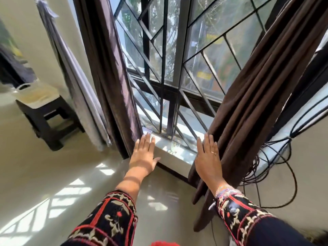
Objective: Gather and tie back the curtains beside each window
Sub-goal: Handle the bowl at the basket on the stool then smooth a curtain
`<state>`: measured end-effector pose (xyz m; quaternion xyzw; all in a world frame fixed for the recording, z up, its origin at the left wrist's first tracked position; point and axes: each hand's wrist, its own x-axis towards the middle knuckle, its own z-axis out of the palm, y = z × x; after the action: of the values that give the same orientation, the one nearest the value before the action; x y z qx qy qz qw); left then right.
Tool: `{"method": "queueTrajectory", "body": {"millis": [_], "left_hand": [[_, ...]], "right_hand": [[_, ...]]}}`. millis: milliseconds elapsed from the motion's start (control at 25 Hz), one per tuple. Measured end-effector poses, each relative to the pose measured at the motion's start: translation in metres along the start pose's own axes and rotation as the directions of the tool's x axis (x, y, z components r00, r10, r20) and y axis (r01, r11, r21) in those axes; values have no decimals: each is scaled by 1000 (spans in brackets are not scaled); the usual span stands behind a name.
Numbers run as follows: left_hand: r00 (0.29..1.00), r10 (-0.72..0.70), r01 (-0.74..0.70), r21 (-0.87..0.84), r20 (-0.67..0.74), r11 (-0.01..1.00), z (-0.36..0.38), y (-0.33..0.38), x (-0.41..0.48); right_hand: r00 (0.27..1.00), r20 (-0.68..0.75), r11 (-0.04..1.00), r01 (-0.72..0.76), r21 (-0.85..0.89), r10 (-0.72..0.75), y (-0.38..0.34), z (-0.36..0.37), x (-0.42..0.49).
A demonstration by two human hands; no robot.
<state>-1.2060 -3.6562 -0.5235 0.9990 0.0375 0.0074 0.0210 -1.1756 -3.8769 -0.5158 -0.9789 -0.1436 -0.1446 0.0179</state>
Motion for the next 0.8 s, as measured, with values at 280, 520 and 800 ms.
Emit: {"method": "queueTrajectory", "body": {"millis": [280,520,800], "left_hand": [[1000,-2,2,-14,13,1000,17,-16,14],[996,-36,37,-18,84,999,50,-30,81],[981,38,51,-448,188,892,101,-42,169]], "right_hand": [[997,75,998,3,65,-7,-20,43,10],[967,241,955,-146,257,83,-27,81,63],[786,558,461,-612,643,265,-45,155,109]]}}
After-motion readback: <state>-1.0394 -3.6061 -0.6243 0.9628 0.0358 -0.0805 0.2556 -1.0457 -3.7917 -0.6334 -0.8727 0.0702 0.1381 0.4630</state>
